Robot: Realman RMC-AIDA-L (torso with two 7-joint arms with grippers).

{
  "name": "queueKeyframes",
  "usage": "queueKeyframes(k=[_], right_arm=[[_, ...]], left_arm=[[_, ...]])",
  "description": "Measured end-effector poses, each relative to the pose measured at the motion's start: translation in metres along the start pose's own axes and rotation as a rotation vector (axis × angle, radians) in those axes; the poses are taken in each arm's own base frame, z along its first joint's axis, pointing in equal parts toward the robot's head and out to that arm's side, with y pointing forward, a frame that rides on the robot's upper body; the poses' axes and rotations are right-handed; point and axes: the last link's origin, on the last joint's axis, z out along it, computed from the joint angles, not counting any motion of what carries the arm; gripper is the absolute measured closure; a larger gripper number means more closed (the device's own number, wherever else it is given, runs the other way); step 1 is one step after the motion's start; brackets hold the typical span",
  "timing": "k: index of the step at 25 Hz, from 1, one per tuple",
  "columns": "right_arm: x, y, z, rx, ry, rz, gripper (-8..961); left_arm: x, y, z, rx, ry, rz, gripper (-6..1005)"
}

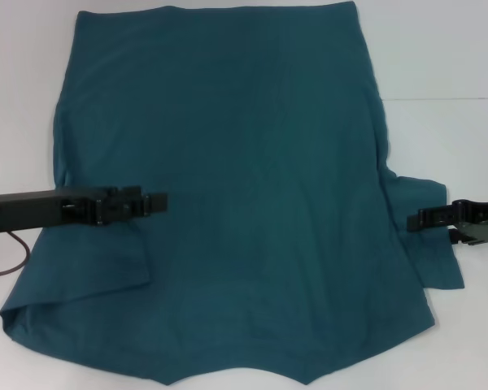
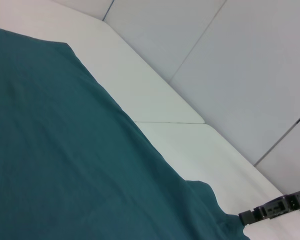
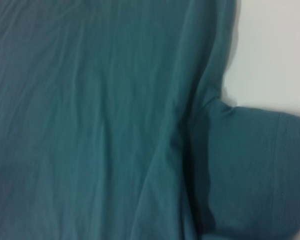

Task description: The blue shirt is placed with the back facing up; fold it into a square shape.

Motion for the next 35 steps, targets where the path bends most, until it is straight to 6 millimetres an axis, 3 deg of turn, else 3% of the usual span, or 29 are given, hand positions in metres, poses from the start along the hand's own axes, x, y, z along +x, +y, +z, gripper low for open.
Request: queueKeyframes(k=[12,23,35], right_arm=[[0.003,-0.004,0.0,0.007,0.008,0.007,194],[0.003,-0.006,-0.002,0.012,0.007,0.009,636],[-0.002,-0.018,-0.01,0.059,-0.039,-0.037,935]], left_arm=[[0.001,-0.001,-0.008,-0.002,0.047,-0.019,309],[-0.001,-0.002,-0.008,0.001,0.048,-0.022,308],[-0.002,-0.002,-0.011,-0.003,0.064,-0.03,309]])
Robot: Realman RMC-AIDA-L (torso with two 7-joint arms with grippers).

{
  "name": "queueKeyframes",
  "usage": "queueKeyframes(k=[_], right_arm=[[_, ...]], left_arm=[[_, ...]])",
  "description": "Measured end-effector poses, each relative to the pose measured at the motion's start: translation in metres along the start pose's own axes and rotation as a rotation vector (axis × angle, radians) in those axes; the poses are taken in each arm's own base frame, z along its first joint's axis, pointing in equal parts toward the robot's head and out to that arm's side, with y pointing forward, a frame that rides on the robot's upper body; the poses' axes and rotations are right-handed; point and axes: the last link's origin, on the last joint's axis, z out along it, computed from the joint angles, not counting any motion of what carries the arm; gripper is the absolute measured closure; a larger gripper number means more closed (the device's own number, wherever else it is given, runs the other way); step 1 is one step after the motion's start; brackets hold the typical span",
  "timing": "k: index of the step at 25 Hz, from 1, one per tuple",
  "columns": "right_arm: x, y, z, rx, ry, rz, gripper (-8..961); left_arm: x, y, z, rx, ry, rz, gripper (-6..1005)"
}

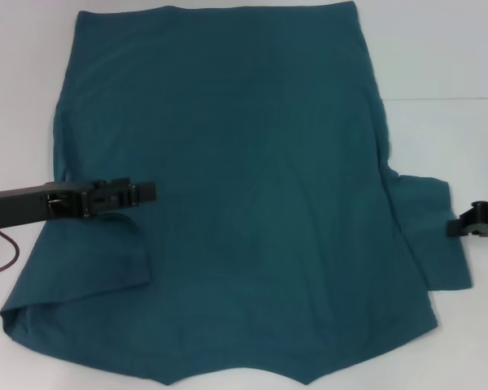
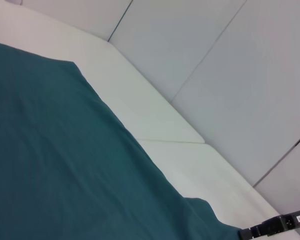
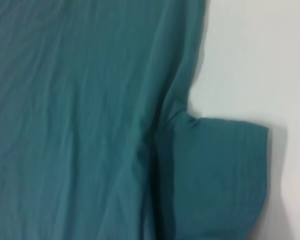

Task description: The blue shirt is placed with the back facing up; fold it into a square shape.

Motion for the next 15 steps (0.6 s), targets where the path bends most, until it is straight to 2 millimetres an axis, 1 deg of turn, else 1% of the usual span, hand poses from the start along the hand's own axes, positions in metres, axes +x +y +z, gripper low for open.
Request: queueKeyframes(k=[1,8,15], right_arm=[[-0.001,-0.001,-0.002,0.004,-0.005,-0.004,953],[-0.009,-0.014,-0.019,0.046,-0.055,-0.008,953],[-0.015,-0.023,-0.031,0.065,-0.083,0.013,953]], left_arm=[[0.0,0.0,0.0,-0.001,0.003,-0.001,309],[-0.001,-0.001,-0.004,-0.001,0.017,-0.008,309],[-0.001,-0.001,-0.005,-0.001,0.019,-0.014,309]])
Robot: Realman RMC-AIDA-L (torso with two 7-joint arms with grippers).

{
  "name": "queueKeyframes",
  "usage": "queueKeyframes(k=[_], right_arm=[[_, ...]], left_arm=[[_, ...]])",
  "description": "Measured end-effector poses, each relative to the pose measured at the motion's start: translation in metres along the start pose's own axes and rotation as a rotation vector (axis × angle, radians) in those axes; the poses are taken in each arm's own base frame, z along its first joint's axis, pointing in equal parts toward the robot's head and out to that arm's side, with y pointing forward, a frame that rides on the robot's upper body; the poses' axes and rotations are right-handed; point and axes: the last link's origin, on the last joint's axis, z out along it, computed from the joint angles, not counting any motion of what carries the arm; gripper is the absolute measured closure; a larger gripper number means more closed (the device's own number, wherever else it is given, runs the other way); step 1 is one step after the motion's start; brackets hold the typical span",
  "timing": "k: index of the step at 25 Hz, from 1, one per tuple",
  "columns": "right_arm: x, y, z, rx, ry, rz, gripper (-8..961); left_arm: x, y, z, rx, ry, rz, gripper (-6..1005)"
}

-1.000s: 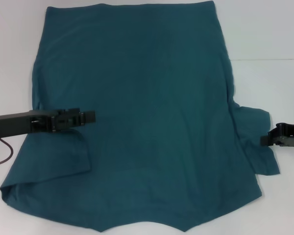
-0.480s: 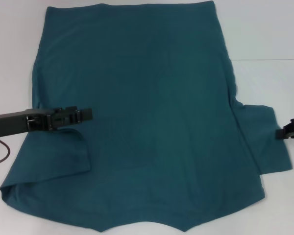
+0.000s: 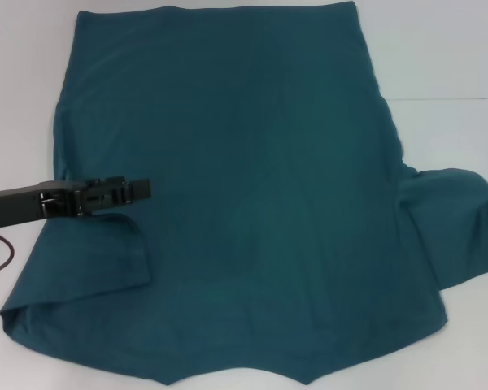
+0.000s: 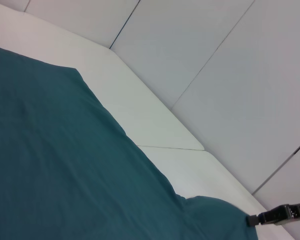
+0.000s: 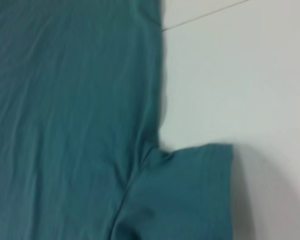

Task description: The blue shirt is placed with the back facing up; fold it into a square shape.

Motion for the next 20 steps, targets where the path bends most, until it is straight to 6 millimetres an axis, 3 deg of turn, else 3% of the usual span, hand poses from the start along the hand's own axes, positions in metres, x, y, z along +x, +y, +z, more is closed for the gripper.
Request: queueKeyframes(k=[7,20], right_arm=[[-0.01,-0.001,-0.01,-0.013,-0.013,0.038,954],[-0.038,0.068,-0.011,-0.189,0.086,-0.091,954]], left_arm=[[0.0,0.001,0.0,-0.003,0.002,0.0,308],[0.003,0.002,-0.001,-0.017,0.033,-0.015,306]])
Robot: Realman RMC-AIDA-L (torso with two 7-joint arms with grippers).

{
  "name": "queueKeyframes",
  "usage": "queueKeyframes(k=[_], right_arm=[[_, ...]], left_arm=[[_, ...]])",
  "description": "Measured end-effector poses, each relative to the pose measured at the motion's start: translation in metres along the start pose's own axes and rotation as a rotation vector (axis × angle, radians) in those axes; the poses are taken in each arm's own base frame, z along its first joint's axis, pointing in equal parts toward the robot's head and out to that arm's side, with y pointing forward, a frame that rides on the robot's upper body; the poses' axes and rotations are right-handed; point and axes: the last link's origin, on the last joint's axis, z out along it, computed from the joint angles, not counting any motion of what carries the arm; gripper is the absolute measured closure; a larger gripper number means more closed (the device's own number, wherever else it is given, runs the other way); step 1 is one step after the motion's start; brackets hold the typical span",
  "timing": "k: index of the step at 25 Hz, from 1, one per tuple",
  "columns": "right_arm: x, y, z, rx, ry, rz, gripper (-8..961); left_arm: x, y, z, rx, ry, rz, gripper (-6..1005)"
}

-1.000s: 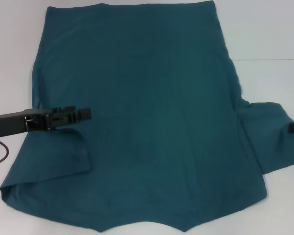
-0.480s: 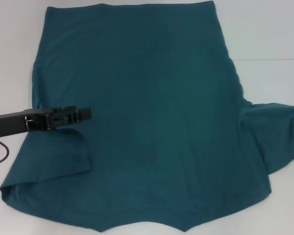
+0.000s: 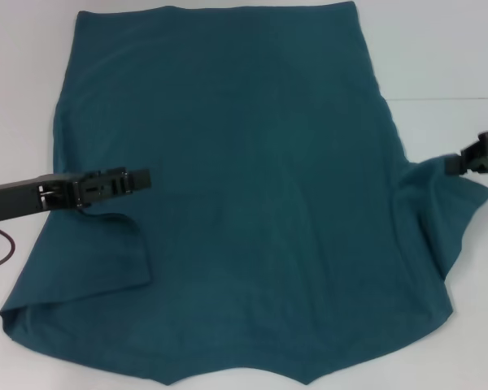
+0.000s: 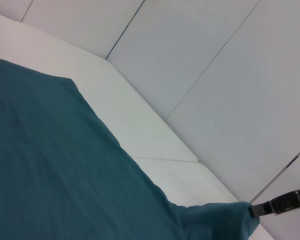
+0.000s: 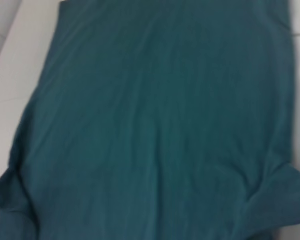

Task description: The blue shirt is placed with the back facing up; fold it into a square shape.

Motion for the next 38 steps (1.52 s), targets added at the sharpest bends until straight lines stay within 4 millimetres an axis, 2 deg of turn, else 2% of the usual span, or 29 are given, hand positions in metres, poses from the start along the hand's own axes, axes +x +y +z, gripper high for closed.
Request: queueKeyframes(k=[5,13,15,21,31,35,38], right_arm=[[-0.009,0.017,0.007,-0.022,0.019,-0.032,954],[-0.012,0.046,0.034,-0.033,0.08,-0.106,953],[-0.008,0.052,0.047,-0.014,0.115,-0.13,953],[-0.002,0.055,0.062,0.014,0.154,-0.145,952],[0.005,0.059,0.07,-0.018,0.166,-0.117,912],[0.005,0.061,0.072,-0.06,0.148,-0.093,730],[0.004,0.055,0.066,-0.064,0.123,-0.07,599]], left_arm=[[0.0,0.0,-0.001,-0.002,0.014,-0.004,307],[0.001,-0.001,-0.002,0.007,0.027,-0.008,308],[0.001,-0.001,-0.002,0.007,0.028,-0.009,308],[0.0,-0.002,-0.002,0.009,0.031,-0.012,309],[-0.002,-0.003,-0.004,0.011,0.046,-0.024,308],[-0.002,-0.004,-0.007,0.012,0.059,-0.032,308],[-0.002,-0.005,-0.008,0.013,0.065,-0.038,308]])
